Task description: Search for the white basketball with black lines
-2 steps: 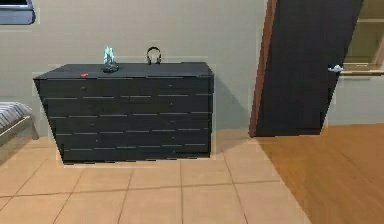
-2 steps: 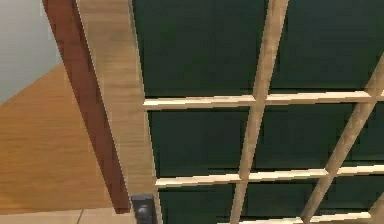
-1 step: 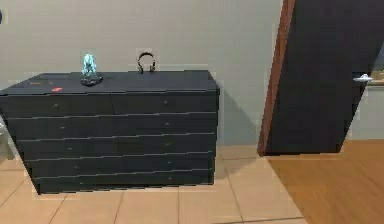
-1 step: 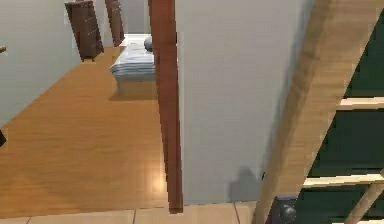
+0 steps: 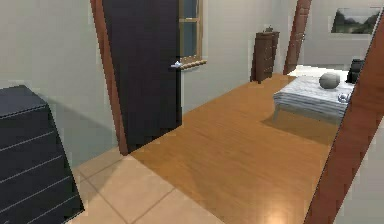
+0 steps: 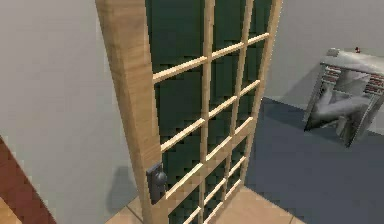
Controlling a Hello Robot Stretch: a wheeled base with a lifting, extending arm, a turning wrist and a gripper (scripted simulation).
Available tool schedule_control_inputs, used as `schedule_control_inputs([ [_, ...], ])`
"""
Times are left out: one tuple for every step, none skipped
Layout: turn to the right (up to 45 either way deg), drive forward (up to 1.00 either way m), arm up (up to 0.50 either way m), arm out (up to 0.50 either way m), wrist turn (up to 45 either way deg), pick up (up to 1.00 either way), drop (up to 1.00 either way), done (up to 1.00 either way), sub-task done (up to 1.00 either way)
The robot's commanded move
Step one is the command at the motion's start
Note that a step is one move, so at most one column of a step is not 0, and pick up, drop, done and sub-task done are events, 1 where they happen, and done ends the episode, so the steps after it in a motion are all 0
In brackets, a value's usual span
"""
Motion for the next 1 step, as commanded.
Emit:
schedule_control_inputs([
  [12.0, 0.00, 0.00, 0.00, 0.0, 0.00, 0.00, 0.00, 0.00],
])
